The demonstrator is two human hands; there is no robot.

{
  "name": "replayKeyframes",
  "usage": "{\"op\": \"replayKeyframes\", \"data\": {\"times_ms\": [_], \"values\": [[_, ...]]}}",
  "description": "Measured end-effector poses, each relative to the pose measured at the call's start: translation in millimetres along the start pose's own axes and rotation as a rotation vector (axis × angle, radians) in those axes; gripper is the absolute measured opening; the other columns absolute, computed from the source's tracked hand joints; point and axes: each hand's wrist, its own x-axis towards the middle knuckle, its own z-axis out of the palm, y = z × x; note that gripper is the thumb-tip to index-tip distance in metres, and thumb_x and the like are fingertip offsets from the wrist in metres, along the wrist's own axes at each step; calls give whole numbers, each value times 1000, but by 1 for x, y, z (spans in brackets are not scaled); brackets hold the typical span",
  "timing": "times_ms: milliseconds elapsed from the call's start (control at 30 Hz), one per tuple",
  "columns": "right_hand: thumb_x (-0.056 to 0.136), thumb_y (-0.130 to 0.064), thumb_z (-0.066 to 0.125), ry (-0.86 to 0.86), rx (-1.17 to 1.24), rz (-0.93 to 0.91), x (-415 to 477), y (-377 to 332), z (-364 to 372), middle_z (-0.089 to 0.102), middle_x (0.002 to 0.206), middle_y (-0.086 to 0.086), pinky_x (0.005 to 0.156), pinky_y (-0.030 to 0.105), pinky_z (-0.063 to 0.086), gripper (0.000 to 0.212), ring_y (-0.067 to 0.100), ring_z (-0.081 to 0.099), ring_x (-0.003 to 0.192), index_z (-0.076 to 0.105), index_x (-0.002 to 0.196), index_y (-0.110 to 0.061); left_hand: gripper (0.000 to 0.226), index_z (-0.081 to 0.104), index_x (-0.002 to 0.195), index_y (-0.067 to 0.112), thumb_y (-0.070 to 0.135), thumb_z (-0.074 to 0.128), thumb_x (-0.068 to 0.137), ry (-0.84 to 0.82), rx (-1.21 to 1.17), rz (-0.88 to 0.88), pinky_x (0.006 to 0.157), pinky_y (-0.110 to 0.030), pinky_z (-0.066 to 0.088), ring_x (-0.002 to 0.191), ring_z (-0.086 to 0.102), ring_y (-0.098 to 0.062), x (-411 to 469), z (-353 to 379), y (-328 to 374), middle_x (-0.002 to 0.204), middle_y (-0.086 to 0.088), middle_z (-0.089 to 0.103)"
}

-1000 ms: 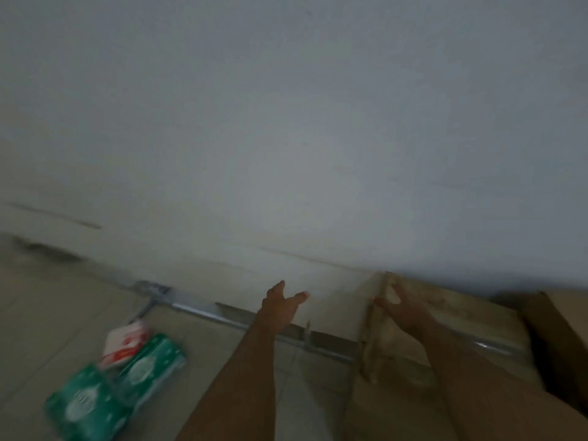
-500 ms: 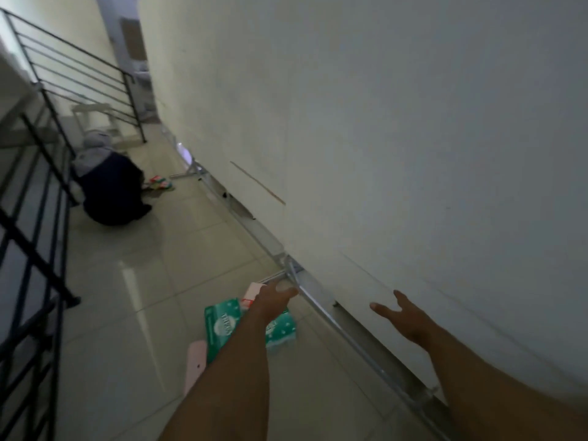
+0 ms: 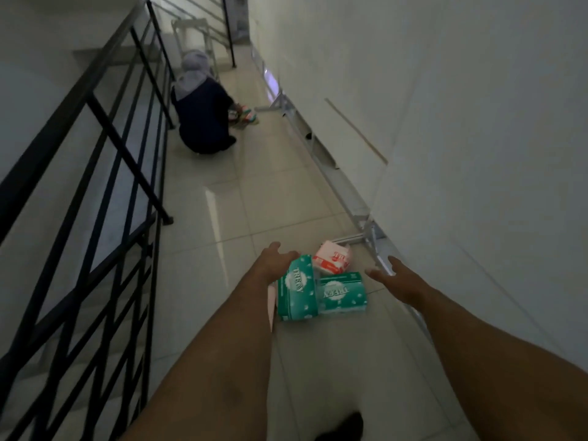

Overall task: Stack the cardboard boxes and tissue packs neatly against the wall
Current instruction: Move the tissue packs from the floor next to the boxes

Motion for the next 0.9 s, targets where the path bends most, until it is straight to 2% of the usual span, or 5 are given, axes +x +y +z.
{"op": "replayKeyframes", "data": {"times_ms": [267,500,733,833,900], "values": [[90,-43,64,-168,25,61,162,-1,62,49,145,13,106,38,41,67,32,52,127,38,145,-17,75,22,153,10,43,55,94,-18,25,-182,115,-34,28,143,31,-26,137,15,-53,159,-12,25],[95,-40,57,-196,26,159,316,56,163,37,153,13,96,27,36,71,30,41,136,27,151,-9,71,21,153,7,40,50,97,-101,102,-267,112,-32,30,143,32,-27,283,74,-133,159,-12,25],[92,-55,54,-186,94,214,448,160,304,26,160,11,111,30,29,86,26,32,144,16,156,-12,63,27,150,5,35,49,99,-153,208,-295,89,-19,32,134,42,-25,402,170,-259,154,-12,35],[90,-57,55,-188,144,234,478,201,358,21,162,8,115,32,26,90,24,27,146,13,156,-13,67,23,151,7,35,51,98,-152,227,-293,72,-5,40,115,50,-18,434,199,-308,151,-11,38],[86,-61,58,-187,192,231,492,221,386,22,161,8,117,35,29,96,24,29,145,13,156,-14,72,16,153,9,36,52,97,-124,247,-294,78,-10,45,121,50,-20,453,211,-332,154,-11,32]]}}
